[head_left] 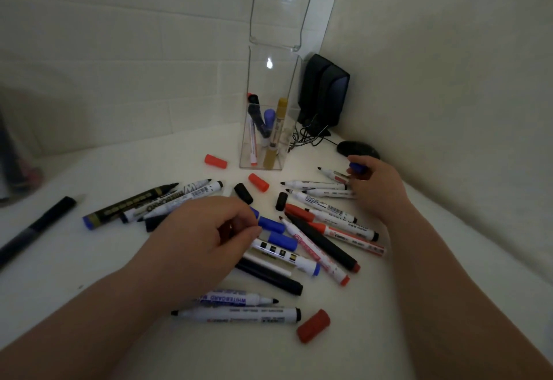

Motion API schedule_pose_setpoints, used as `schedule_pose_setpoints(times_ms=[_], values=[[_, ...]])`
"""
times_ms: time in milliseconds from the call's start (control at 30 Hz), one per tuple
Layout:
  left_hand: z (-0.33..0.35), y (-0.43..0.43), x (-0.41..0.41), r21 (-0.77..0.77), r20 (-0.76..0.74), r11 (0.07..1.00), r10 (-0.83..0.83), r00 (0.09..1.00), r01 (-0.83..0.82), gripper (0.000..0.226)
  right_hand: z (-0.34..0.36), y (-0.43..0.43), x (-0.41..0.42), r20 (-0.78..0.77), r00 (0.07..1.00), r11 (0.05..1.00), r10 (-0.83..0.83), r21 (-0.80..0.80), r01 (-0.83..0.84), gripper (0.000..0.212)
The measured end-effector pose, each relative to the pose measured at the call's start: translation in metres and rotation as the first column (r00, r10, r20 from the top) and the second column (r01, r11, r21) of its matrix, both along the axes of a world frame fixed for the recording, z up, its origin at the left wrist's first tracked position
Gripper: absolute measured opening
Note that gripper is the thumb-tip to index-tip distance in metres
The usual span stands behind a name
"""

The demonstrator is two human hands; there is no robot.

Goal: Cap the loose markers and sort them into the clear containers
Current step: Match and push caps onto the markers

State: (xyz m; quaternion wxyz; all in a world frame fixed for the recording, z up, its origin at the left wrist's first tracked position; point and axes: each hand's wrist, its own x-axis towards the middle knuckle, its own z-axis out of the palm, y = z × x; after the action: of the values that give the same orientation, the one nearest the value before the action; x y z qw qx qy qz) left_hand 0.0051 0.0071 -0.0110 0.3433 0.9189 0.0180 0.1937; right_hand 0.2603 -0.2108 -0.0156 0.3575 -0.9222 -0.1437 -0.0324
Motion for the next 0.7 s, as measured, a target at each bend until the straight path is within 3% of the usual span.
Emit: schedule_pose_setpoints(times_ms=[100, 167, 467, 567, 700], values=[[0.003, 0.001, -0.001, -0.006, 0.022, 0.999, 0.037, 0.999, -0.036, 0.011, 0.003, 0.001, -0.002, 0.057, 0.998, 0.997, 0.001, 0.073, -0.005, 0.044], [0.004, 0.002, -0.001, 0.005, 0.02, 0.999, 0.041, 0.999, -0.041, 0.012, 0.004, 0.002, -0.004, 0.067, 0.997, 0.999, 0.036, -0.015, -0.035, 0.047], [0.008, 0.001, -0.006, -0.046, 0.051, 0.996, 0.073, 0.996, -0.071, 0.005, 0.014, -0.008, -0.014, -0.103, 0.98, 0.978, 0.17, -0.106, -0.181, 0.052], [0.012, 0.006, -0.007, -0.12, 0.096, 0.981, 0.164, 0.982, -0.153, 0.014, 0.015, -0.006, -0.016, -0.092, 0.983, 0.974, 0.161, -0.148, -0.174, 0.054], [0.016, 0.013, -0.007, -0.208, 0.163, 0.926, 0.351, 0.922, -0.316, 0.009, 0.021, 0.003, -0.026, -0.047, 0.992, 0.98, 0.114, -0.159, -0.12, 0.051]])
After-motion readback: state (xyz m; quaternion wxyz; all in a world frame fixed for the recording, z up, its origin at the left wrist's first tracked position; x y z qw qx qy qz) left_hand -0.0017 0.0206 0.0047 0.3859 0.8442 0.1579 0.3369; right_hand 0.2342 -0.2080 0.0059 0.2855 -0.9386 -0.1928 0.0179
